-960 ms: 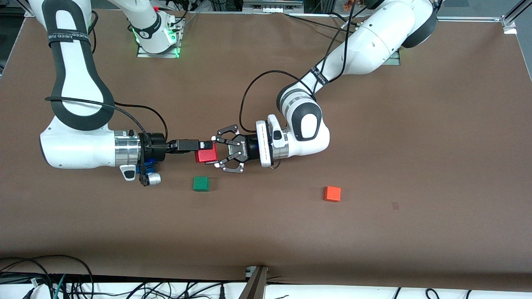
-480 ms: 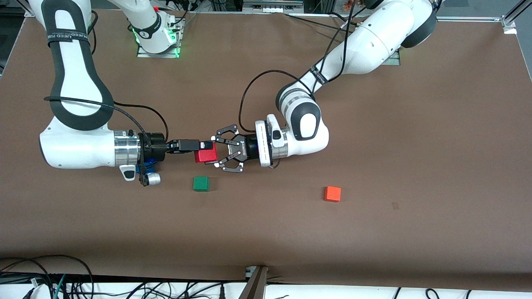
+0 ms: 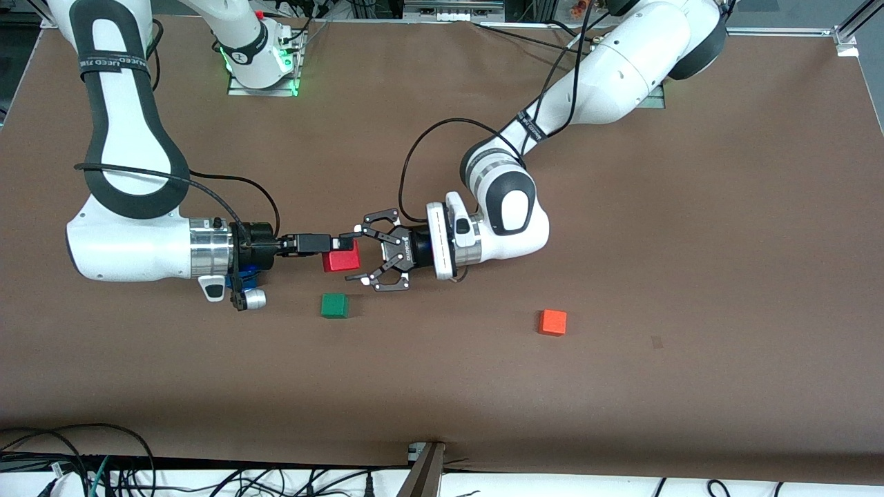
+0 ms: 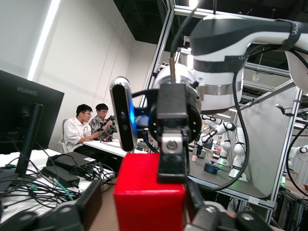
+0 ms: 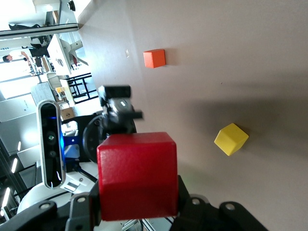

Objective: Pass red block to right arm, stack on blue
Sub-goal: 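Carry the red cube with the right gripper while the left gripper withdraws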

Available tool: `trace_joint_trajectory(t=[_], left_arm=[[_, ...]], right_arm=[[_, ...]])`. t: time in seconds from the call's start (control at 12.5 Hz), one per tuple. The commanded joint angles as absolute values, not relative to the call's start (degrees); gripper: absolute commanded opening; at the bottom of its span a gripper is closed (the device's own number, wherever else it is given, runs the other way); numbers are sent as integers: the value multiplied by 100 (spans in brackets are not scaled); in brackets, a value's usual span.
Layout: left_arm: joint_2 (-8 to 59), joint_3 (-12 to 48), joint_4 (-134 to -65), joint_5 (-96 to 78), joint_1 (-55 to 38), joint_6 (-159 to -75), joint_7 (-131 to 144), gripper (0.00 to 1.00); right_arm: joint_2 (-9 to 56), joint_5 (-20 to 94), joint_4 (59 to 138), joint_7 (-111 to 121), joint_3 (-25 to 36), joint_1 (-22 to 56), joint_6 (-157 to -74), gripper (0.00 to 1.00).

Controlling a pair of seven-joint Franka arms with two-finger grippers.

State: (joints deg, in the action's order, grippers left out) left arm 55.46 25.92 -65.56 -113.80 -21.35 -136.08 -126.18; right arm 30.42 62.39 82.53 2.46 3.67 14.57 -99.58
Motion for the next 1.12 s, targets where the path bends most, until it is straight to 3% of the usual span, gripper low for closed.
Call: trace_joint_trajectory(t=[0.0,0.24,0.4,0.8,1.04], left_arm=[[5475,2549,-6679,-11488,-1908,-13466,-12788,100],[5458,2523,-7249,-10875,-1294,-12484,-12788,100],[5379,2549,-7618,-10041,-907,-12270,-12788,100],[5396,2461,-7770,-7152,585,-11524,-12639,100],[5405,2374,-7656,-6305,1317,-10988,-12595,100]], right_arm=[[3023,6284,8279,220,369,1441,-9993,0],[3032,6223,8201,281,404,1424,-9993,0],[3085,5690,8017,290,422,1354,-9976,0],[3076,2723,7945,422,431,1362,-9940,0],[3129,1085,8120,431,422,1415,-9984,0]])
